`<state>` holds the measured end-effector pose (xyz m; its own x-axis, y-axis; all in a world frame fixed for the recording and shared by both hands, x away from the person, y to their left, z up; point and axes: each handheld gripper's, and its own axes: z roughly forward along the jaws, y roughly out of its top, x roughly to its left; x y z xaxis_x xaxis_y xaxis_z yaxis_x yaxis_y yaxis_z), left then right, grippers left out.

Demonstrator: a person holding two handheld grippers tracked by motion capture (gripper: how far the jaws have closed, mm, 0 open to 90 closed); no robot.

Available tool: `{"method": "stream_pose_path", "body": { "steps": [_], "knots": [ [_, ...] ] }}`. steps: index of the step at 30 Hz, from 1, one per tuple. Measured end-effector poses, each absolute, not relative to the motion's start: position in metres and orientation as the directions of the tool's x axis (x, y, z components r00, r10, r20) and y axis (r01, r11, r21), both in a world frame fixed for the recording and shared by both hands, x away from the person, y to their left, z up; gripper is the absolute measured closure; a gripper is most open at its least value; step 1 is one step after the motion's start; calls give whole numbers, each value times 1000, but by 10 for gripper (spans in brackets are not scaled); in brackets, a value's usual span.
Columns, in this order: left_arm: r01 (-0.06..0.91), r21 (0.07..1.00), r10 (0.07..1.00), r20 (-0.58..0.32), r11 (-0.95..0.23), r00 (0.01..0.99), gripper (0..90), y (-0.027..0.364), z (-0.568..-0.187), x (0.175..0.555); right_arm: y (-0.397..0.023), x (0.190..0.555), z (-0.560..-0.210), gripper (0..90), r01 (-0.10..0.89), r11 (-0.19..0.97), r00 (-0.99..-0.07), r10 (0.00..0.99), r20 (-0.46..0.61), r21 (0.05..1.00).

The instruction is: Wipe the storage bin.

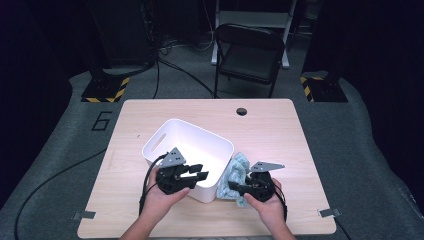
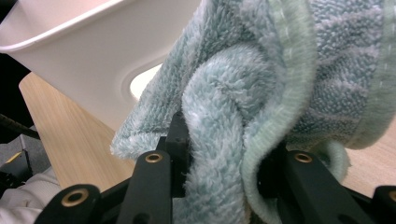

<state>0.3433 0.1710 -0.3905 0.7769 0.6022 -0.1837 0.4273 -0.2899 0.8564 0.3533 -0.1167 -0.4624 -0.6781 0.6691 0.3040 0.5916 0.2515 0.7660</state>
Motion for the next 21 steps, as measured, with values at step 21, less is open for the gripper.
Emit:
{"method": "stream_pose_path", "body": {
  "steps": [21],
  "knots": [
    [478, 847, 805, -108, -232, 583, 606, 267, -386, 383, -117, 352, -465, 647, 604, 224, -666, 669, 330, 765]
  ]
}}
